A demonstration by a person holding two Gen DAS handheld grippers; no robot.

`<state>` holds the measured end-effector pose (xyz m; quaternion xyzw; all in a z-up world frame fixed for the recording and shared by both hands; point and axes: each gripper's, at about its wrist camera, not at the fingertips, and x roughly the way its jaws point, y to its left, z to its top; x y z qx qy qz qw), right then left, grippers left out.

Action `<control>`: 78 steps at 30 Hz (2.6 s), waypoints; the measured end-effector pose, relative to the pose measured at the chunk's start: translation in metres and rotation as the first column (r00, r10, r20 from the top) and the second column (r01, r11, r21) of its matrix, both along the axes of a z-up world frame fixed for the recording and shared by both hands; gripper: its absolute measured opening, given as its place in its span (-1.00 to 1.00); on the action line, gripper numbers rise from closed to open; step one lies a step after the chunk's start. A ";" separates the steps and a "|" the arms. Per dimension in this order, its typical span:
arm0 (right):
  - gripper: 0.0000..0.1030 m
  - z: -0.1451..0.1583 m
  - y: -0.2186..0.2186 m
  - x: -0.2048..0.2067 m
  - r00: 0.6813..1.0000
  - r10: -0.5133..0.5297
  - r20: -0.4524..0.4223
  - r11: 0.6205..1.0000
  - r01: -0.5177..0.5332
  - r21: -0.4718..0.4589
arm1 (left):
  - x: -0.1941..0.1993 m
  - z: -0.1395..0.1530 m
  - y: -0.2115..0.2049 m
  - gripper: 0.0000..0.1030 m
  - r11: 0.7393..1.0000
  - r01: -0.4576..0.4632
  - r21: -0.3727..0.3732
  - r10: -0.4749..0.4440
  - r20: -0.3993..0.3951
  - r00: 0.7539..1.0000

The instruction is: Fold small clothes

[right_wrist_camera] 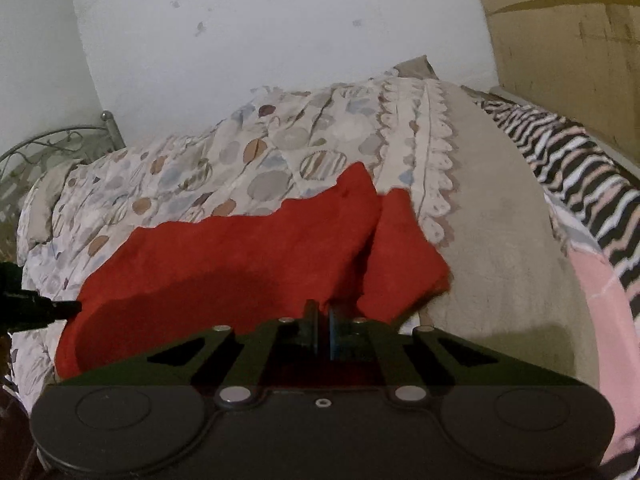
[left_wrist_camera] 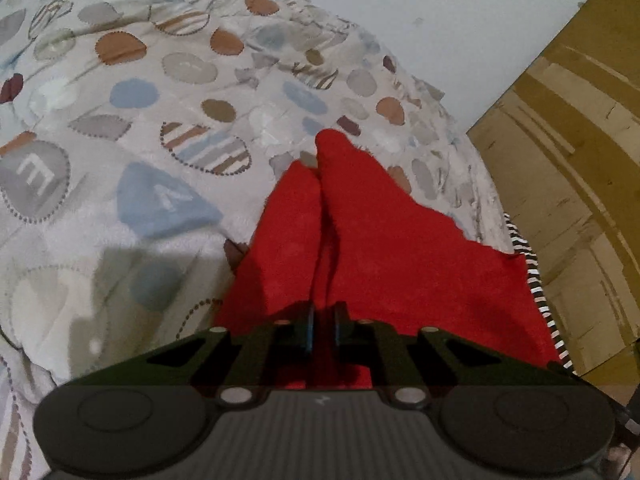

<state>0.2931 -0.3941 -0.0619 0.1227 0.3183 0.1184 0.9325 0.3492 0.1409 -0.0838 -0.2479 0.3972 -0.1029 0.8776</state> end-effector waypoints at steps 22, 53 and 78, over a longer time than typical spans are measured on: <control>-0.36 -0.002 0.004 -0.024 0.996 -0.086 0.002 0.996 0.086 0.019 | -0.023 0.003 -0.010 0.34 0.999 -0.016 0.045 0.017 -0.024 1.000; 0.99 0.059 0.079 -0.129 0.996 -0.077 -0.050 0.987 0.069 -0.143 | -0.174 0.029 -0.053 0.99 0.976 -0.111 0.187 0.130 -0.096 0.987; 0.99 0.053 0.103 -0.096 0.989 -0.070 -0.128 0.978 0.043 -0.202 | -0.156 0.017 -0.046 0.99 0.981 -0.137 0.139 0.158 -0.151 0.976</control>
